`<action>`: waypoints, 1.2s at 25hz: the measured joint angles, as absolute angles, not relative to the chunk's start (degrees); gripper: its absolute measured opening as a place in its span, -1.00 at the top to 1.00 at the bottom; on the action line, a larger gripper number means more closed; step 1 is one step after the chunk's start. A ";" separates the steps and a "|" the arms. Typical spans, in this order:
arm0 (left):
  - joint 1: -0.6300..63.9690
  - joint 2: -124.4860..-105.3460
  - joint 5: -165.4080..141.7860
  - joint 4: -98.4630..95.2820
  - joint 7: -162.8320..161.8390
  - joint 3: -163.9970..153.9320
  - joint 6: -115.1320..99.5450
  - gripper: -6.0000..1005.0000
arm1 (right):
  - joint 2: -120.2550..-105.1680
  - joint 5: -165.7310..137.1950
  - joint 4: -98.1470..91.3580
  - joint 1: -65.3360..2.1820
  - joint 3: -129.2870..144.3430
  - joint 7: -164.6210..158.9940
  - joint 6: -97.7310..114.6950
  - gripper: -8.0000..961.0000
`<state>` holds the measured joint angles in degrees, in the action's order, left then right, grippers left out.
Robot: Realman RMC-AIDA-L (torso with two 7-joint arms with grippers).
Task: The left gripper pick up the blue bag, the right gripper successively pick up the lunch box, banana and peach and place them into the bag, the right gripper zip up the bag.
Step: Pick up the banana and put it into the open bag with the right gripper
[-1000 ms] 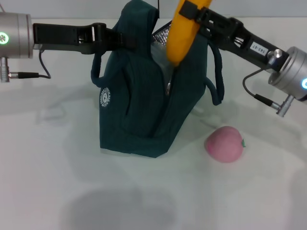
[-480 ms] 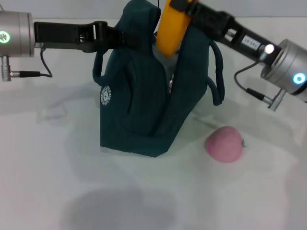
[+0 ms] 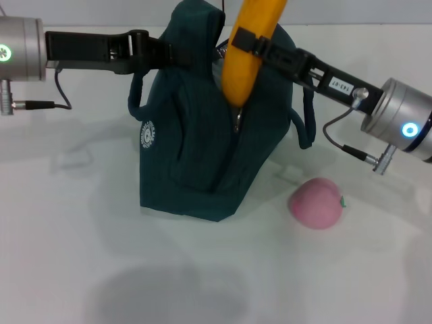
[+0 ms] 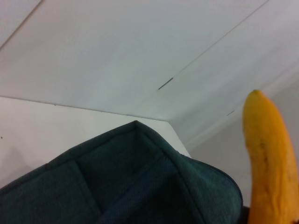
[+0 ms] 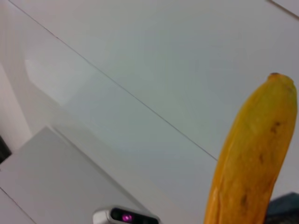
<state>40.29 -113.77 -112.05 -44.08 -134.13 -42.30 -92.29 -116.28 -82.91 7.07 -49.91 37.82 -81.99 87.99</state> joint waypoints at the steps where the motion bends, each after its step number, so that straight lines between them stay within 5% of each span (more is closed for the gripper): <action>1: 40.36 -113.73 -112.05 -43.88 -134.13 -42.30 -92.28 0.91 | -116.28 -83.13 7.07 -49.71 37.82 -81.99 87.73 0.05; 30: 40.36 -113.44 -112.06 -43.41 -134.46 -42.28 -92.05 0.91 | -116.28 -95.17 2.20 -47.16 39.85 -79.33 84.64 0.05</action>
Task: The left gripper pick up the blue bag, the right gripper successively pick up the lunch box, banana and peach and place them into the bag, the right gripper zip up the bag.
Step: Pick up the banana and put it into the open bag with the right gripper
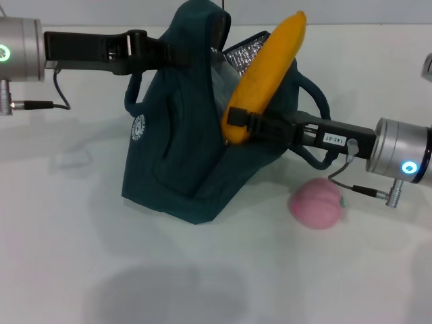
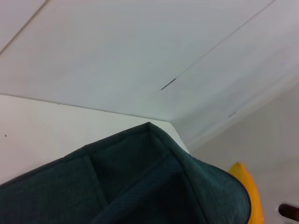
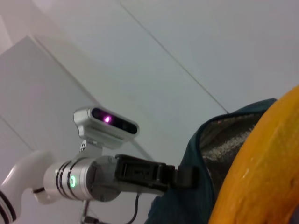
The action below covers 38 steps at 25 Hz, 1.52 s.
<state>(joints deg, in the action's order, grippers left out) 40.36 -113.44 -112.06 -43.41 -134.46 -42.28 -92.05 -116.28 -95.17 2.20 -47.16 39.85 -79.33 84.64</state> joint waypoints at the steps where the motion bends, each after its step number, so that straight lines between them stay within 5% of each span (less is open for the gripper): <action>1: 40.36 -113.47 -112.06 -43.41 -134.46 -42.28 -92.07 0.91 | -116.28 -95.50 1.78 -47.15 40.08 -79.36 84.62 0.05; 16: 39.98 -113.55 -112.06 -43.42 -134.56 -42.27 -92.13 0.91 | -116.23 -96.44 -2.53 -46.20 40.70 -79.86 86.50 -0.22; 21: 39.98 -113.51 -112.05 -43.01 -134.56 -42.28 -92.17 0.91 | -116.19 -96.00 -5.31 -45.01 40.80 -80.17 87.16 -0.65; 32: 40.41 -113.26 -111.72 -42.11 -134.24 -42.28 -92.06 0.91 | -116.21 -96.36 -7.51 -45.49 41.53 -84.56 85.32 -0.63; 38: 40.11 -113.17 -111.52 -42.10 -134.00 -42.28 -92.02 0.91 | -116.07 -96.44 -7.60 -46.20 42.23 -85.14 85.15 -0.19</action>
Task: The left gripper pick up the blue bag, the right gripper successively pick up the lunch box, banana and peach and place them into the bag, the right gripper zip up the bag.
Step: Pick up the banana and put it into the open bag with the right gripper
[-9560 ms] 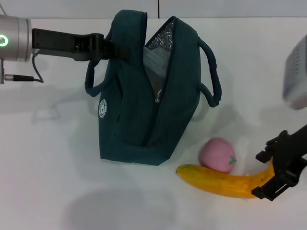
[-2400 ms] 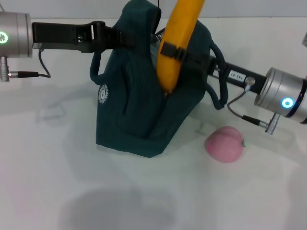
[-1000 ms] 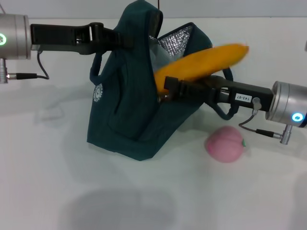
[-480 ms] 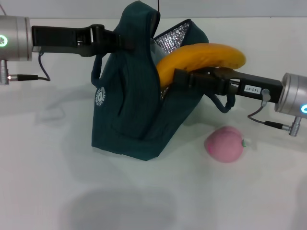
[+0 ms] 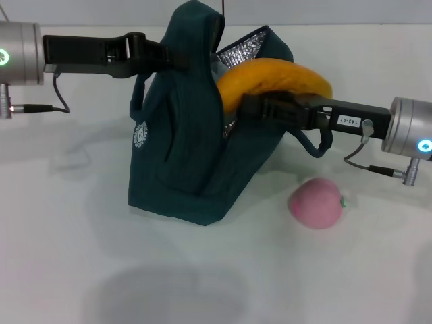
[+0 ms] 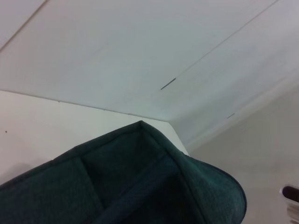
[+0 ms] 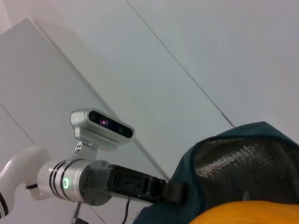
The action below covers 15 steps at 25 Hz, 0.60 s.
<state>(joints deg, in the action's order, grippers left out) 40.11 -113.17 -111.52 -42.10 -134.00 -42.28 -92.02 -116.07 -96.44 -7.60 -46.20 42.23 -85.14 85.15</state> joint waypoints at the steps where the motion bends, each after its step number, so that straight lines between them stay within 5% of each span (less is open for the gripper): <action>1: 40.09 -113.17 -111.50 -42.10 -133.98 -42.28 -92.00 0.91 | -116.05 -96.44 -7.62 -46.29 42.41 -85.28 85.15 -0.10; 13: 40.02 -113.20 -111.44 -42.00 -133.48 -42.28 -91.84 0.91 | -116.12 -96.30 -13.36 -47.00 51.05 -93.94 83.12 0.81; 15: 39.98 -113.20 -111.44 -42.00 -133.46 -42.28 -91.84 0.91 | -116.08 -96.15 -14.80 -46.90 52.68 -95.63 82.74 0.81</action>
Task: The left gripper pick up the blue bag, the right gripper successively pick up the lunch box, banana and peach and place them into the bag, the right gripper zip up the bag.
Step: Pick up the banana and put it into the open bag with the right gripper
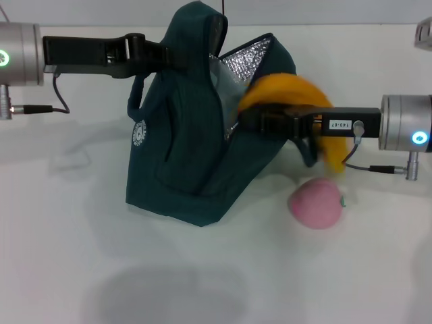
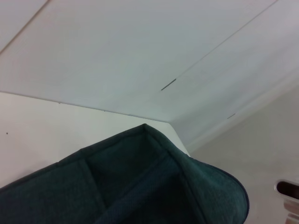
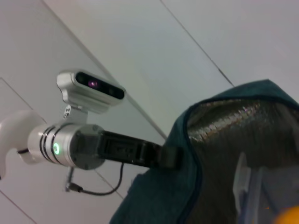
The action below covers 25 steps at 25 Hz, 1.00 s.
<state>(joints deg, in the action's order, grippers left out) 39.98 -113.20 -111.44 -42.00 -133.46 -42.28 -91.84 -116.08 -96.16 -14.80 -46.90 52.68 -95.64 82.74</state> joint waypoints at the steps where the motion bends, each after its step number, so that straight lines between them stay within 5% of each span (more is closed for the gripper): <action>1: 39.97 -113.20 -111.44 -42.00 -133.46 -42.28 -91.84 0.91 | -116.08 -96.09 -15.31 -46.87 53.23 -96.21 82.65 0.81; 17: 39.80 -113.14 -111.43 -40.91 -132.69 -42.18 -91.17 0.91 | -115.74 -93.45 -26.72 -41.49 53.53 -96.92 94.43 0.78; 25: 39.15 -112.63 -111.44 -40.51 -132.55 -42.18 -90.97 0.91 | -115.04 -83.48 -42.61 -29.12 53.53 -95.77 102.04 0.38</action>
